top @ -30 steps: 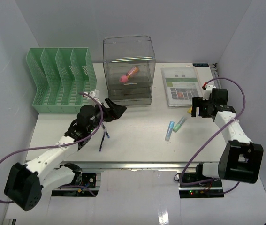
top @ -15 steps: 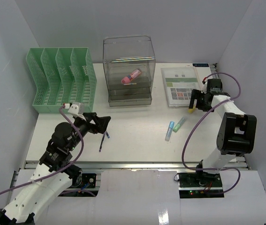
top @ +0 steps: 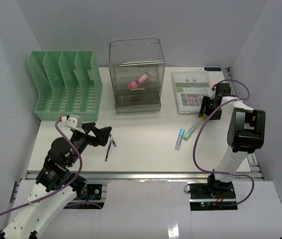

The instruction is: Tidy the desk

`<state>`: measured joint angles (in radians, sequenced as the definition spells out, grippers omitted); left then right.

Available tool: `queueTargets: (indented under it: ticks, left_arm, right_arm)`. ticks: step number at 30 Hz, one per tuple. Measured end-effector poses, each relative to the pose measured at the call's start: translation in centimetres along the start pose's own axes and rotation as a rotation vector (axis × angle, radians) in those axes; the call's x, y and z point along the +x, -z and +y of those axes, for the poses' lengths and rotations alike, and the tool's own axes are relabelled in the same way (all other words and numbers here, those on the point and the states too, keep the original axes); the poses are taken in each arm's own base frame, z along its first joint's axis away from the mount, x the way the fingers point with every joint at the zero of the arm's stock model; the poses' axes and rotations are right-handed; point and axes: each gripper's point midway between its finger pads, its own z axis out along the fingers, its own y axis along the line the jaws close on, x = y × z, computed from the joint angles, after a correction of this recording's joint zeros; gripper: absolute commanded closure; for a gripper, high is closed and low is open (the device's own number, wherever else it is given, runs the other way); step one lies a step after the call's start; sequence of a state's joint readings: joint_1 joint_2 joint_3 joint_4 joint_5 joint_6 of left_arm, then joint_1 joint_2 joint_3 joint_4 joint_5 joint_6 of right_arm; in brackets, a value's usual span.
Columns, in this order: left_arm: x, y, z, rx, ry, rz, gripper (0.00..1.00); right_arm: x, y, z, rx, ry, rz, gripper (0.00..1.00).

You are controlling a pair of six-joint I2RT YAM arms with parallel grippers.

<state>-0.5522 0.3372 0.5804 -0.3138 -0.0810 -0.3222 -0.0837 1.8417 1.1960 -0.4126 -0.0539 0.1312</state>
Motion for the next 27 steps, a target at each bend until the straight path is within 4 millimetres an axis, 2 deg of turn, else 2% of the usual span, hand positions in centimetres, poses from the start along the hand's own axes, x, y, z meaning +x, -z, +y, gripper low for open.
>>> queueTargets:
  ticks: [7, 10, 13, 20, 25, 27]
  left_arm:
    - [-0.4, 0.2, 0.3, -0.019, 0.001, -0.018, 0.02]
    - [-0.2, 0.1, 0.4, -0.021, 0.001, -0.013, 0.02]
    - [-0.1, 0.0, 0.3, -0.019, 0.0, -0.007, 0.02]
    - [0.2, 0.0, -0.9, 0.052, -0.007, 0.011, 0.02]
    - [0.4, 0.1, -1.7, 0.102, -0.011, 0.023, 0.02]
    - [0.4, 0.2, -1.9, 0.113, -0.011, 0.022, 0.02]
  right_arm:
    - [-0.2, -0.5, 0.0, 0.034, 0.004, -0.001, 0.44]
    - [-0.2, -0.6, -0.2, 0.05, 0.003, -0.003, 0.52]
    - [-0.4, -0.7, -0.5, 0.07, 0.005, -0.011, 0.64]
    - [-0.5, -0.8, -0.8, 0.079, 0.027, -0.026, 0.77]
    - [0.7, -0.1, -0.5, 0.05, 0.066, -0.025, 0.88]
    - [1.4, 0.8, -0.2, 0.026, 0.095, -0.02, 0.91]
